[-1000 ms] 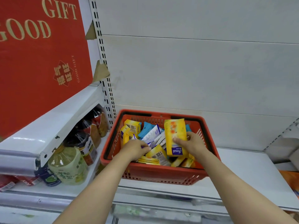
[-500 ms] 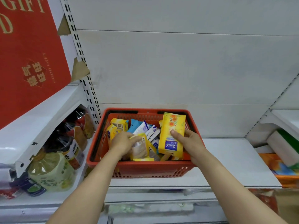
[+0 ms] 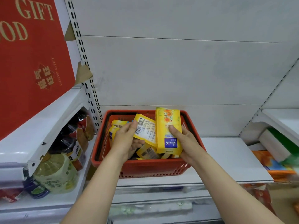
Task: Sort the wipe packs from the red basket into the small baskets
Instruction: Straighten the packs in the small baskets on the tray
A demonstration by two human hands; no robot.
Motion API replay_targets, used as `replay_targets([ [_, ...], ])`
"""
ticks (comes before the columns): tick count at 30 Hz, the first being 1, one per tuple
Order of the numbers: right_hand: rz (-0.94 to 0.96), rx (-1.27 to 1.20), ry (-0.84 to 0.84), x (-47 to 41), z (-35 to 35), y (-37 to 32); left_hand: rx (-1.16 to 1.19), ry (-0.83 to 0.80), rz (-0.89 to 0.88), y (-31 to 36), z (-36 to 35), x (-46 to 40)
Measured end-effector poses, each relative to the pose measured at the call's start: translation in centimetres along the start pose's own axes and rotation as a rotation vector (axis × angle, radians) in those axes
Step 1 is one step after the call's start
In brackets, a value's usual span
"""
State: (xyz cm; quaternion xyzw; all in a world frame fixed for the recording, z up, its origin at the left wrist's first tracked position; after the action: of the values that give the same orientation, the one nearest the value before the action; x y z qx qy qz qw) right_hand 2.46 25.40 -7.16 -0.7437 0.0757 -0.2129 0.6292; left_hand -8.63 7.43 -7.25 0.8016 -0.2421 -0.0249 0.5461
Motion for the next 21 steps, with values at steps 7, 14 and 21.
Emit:
replay_targets([
  [7, -0.005, -0.160, 0.074, 3.1, 3.0, 0.1, 0.080, -0.204, -0.007, -2.5, -3.8, 1.1],
  [14, -0.021, -0.226, 0.197, 8.7, 10.3, 1.6, -0.264, -0.246, -0.038, -7.3, -9.5, 4.2],
  [21, 0.040, -0.264, 0.366, 16.2, 21.2, 3.2, -0.258, -0.452, -0.149, -11.9, -20.1, 9.8],
])
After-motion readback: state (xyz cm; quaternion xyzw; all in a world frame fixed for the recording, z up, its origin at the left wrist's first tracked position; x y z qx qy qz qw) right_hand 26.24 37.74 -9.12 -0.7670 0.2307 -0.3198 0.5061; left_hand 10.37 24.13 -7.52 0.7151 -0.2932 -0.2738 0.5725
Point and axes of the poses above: each hand's wrist, its own x-axis away from the middle knuckle, its own z-axis out of the back of the hand, y = z × x, the point moved 8 cm from there along -x, towards the middle knuckle, and after that the axes turned 11 degrees about x, right-handed, at the moved point
